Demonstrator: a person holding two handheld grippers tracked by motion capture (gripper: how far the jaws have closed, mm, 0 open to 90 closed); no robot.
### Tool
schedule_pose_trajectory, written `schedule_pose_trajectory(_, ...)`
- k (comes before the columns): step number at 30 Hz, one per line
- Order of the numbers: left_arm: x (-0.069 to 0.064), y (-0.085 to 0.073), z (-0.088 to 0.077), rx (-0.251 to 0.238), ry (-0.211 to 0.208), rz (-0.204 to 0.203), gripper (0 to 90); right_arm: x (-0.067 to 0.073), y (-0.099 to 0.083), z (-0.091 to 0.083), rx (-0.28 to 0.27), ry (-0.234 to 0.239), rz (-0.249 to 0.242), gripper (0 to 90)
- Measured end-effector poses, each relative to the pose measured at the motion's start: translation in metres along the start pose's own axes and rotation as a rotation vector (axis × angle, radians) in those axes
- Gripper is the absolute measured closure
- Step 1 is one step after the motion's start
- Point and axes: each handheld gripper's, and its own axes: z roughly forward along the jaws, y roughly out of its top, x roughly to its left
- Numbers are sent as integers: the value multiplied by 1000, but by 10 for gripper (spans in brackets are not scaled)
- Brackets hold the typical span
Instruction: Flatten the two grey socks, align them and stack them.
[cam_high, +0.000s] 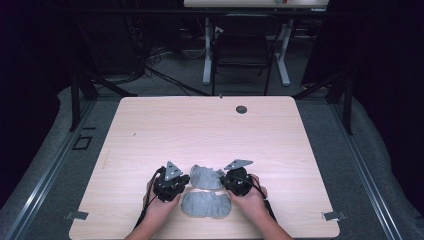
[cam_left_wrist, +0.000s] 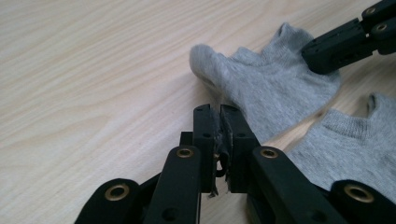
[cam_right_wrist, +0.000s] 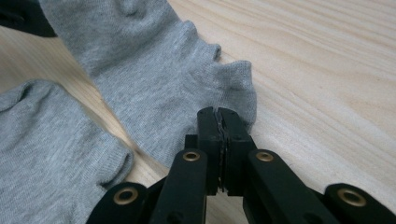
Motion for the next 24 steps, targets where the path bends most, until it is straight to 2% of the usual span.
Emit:
schedule_pose_trajectory(6,5,7,-11,-41,14,-1,837,0,0,0,1,1,1,883)
schedule_pose_trajectory(8,6,8,-12,-38,15,3,831,0,0,0,0,0,0,883)
schedule_pose_trajectory(11,8,8,-6,-19,14,9,825,0,0,0,2,1,2,883)
schedule_pose_trajectory(14,7,7,3,-3,6,-2,825,0,0,0,-5,-1,8,883)
schedule_pose_trajectory(20,6,2,24,42,7,17,825,-2,0,0,-4,6,0,882)
schedule_pose_trajectory(22,6,1,27,49,3,7,825,-2,-1,-1,-2,8,-4,882)
schedule_pose_trajectory(24,5,0,28,56,6,15,825,-3,-1,-2,1,2,-7,882)
